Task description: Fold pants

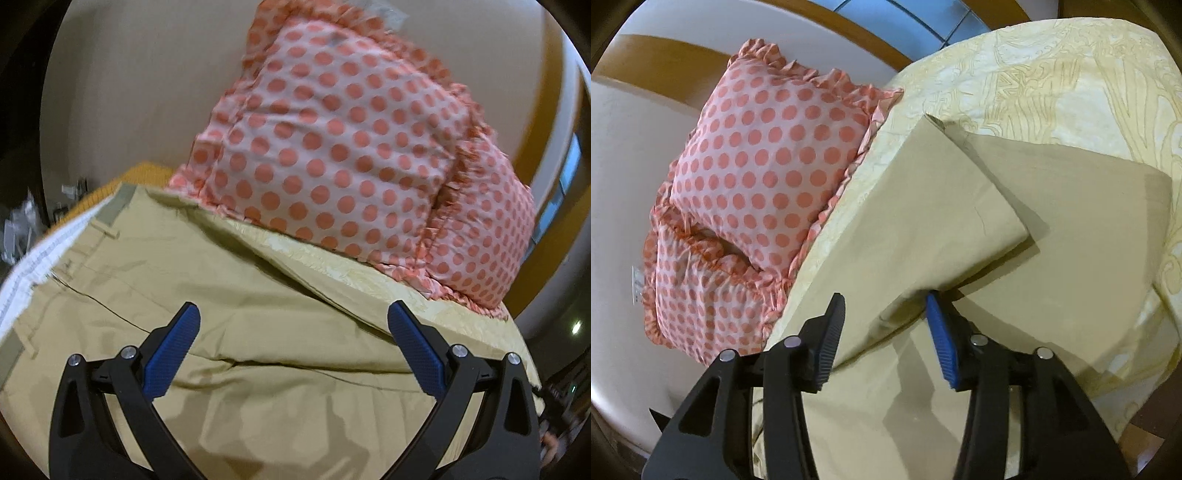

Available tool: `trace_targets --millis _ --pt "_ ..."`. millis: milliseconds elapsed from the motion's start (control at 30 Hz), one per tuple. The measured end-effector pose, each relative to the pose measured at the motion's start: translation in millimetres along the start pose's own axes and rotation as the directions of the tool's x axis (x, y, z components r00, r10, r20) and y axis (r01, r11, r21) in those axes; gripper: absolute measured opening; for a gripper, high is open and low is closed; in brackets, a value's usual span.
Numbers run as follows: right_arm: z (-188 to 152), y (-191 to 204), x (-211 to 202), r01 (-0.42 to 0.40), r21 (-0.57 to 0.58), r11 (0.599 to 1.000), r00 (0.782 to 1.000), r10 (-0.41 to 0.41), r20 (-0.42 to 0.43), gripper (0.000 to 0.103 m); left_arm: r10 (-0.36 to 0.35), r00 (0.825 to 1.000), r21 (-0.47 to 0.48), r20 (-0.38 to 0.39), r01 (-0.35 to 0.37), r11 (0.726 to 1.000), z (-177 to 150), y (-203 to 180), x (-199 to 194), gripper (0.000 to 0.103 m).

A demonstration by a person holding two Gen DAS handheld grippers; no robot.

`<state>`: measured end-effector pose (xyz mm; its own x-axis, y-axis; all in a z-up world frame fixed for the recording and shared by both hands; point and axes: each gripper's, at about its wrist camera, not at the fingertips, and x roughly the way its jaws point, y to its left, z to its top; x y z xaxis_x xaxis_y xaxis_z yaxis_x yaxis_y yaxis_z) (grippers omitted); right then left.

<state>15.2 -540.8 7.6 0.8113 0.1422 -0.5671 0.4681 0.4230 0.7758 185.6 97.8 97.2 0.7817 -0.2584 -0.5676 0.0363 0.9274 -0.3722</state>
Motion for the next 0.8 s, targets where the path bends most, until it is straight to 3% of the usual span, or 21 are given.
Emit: trace_targets --millis 67,100,133,200,267,367,433,533,600,667,733,800 --pt "4 -2 3 -0.010 0.023 1.000 1.000 0.010 0.005 0.047 -0.015 0.998 -0.071 -0.057 0.011 0.997 6 10 19 0.100" --pt "8 -2 9 -0.006 0.025 1.000 1.000 0.006 0.003 0.042 -0.027 0.997 -0.106 -0.075 0.019 0.994 10 13 27 0.100" --pt "11 -2 14 0.010 0.025 1.000 1.000 -0.010 -0.004 0.024 -0.032 0.996 -0.129 -0.085 0.021 0.991 12 17 33 0.100" --pt "16 -13 26 0.001 0.063 0.998 1.000 0.000 -0.026 0.000 -0.023 0.994 -0.170 -0.105 0.005 0.985 21 23 50 0.098" --pt "16 -19 18 -0.037 0.070 0.997 0.999 0.036 0.023 0.000 -0.011 0.992 -0.184 -0.124 -0.012 0.983 28 26 64 0.094" --pt "19 -20 -19 -0.051 0.014 0.999 0.984 0.047 0.173 0.000 0.030 0.981 -0.196 -0.191 -0.068 0.978 41 29 100 0.086" --pt "25 -25 -37 -0.057 0.021 0.998 0.977 0.052 0.207 0.000 0.043 0.971 -0.210 -0.233 -0.094 0.973 46 31 121 0.081" --pt "28 -26 -39 -0.066 0.012 0.998 0.990 0.064 0.127 0.001 0.074 0.956 -0.232 -0.285 -0.144 0.962 54 33 152 0.077" --pt "23 -21 -30 -0.047 0.013 0.999 0.999 0.046 0.025 0.005 0.085 0.954 -0.232 -0.286 -0.155 0.960 56 32 159 0.077" --pt "16 -13 -22 -0.049 -0.014 0.999 0.998 0.048 -0.029 0.016 0.094 0.954 -0.218 -0.286 -0.160 0.963 58 29 163 0.078" --pt "6 -3 -9 0.008 -0.048 0.999 0.996 -0.012 -0.088 0.042 0.110 0.950 -0.201 -0.291 -0.173 0.964 59 27 166 0.078" --pt "-1 -1 -2 0.036 -0.031 0.999 0.993 -0.040 -0.114 0.043 0.123 0.948 -0.188 -0.292 -0.184 0.965 61 26 168 0.079"
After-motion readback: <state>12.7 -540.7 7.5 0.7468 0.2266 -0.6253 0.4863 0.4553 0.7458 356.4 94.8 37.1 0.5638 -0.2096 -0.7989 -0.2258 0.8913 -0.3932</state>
